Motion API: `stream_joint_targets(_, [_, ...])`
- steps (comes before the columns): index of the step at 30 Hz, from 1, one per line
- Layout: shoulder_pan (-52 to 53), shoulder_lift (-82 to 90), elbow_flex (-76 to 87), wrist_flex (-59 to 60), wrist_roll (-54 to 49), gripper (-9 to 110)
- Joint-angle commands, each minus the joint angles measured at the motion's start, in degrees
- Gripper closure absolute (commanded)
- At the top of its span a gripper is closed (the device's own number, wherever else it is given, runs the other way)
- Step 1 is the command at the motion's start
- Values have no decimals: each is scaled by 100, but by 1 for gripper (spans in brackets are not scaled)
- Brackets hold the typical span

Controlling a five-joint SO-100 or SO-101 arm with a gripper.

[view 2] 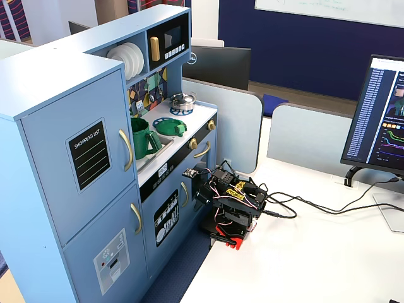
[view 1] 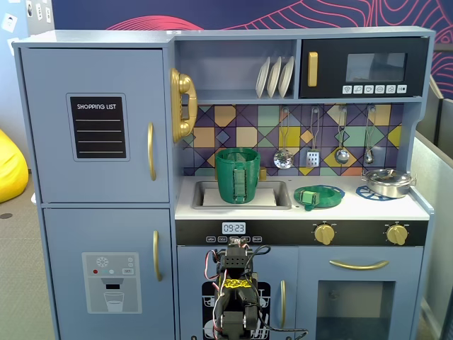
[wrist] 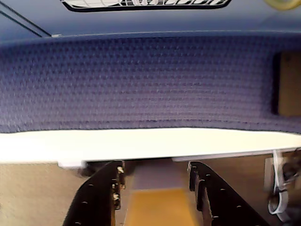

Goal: Take off the lid from the green recipient and place it on the counter

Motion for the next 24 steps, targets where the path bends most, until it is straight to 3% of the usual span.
stream_joint_targets(1, [-97, -35, 53, 976, 536, 92])
stream_joint_targets(24, [-53, -35, 53, 976, 536, 92])
